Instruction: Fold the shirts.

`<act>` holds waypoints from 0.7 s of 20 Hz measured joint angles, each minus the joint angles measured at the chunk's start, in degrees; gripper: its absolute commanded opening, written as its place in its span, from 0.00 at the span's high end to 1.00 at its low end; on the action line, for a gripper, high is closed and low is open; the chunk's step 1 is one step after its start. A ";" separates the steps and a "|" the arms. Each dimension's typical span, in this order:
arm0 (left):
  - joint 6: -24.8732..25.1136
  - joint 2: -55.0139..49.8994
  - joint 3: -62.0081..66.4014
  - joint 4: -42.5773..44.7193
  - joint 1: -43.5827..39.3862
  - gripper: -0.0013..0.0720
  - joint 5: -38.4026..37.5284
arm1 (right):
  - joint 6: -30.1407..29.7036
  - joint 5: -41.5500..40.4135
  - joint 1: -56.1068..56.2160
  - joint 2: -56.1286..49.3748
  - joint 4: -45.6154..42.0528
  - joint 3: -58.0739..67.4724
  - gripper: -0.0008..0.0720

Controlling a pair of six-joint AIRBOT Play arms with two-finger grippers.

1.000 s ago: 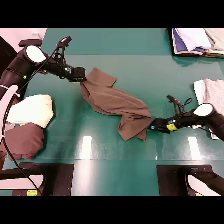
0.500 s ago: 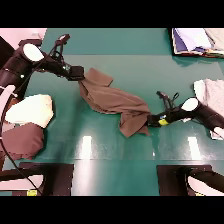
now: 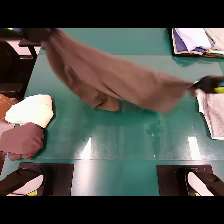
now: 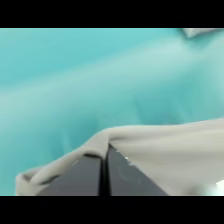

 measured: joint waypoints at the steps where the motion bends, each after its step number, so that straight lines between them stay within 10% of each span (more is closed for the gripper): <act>1: 0.02 2.27 1.51 -0.46 0.00 0.96 -0.22 | -0.17 0.96 -1.66 1.66 -0.11 2.75 0.97; 14: -0.24 10.78 5.84 -3.04 0.04 0.96 -6.10 | -0.39 13.70 -6.88 -8.15 -2.16 38.12 0.97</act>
